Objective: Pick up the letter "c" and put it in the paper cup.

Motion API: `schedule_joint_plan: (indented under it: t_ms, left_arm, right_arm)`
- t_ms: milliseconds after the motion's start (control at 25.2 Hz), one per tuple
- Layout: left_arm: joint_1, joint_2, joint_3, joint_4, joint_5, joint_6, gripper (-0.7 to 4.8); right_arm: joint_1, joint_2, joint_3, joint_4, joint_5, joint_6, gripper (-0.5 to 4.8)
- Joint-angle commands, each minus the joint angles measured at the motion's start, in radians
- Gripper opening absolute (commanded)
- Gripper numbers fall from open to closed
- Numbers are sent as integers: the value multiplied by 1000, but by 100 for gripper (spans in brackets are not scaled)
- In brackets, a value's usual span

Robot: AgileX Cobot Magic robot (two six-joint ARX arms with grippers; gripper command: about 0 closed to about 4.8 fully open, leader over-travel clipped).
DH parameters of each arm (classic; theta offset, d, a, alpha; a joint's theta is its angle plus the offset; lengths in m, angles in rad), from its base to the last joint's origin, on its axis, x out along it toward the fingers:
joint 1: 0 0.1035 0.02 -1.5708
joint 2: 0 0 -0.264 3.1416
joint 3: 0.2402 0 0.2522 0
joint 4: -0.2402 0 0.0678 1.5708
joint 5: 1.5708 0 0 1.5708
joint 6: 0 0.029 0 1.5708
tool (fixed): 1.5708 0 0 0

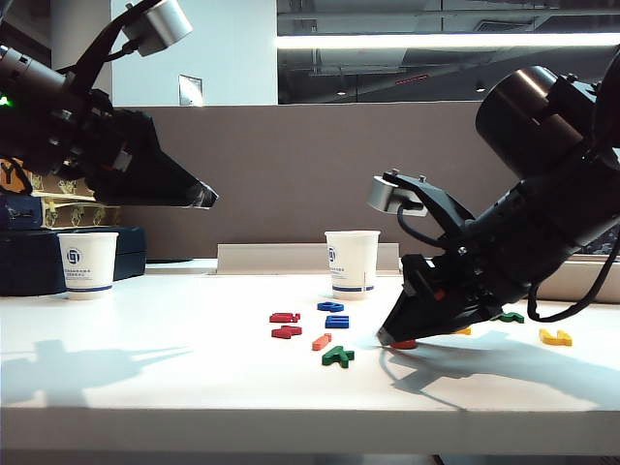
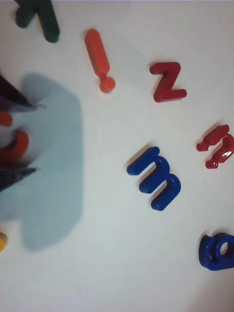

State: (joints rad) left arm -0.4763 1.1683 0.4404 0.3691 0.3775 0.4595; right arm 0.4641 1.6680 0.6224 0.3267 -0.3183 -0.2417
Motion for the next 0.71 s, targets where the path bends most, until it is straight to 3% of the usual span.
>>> schedule_joint_plan:
  t_ms: [40,714]
  left_arm:
    - [-1,-2,6,6,0,4,53]
    - [-1,-2,6,6,0,4,53]
  right_arm:
    - [1,10,-8,-76,13,5,120]
    - [1,9,-8,-66,13,5,112]
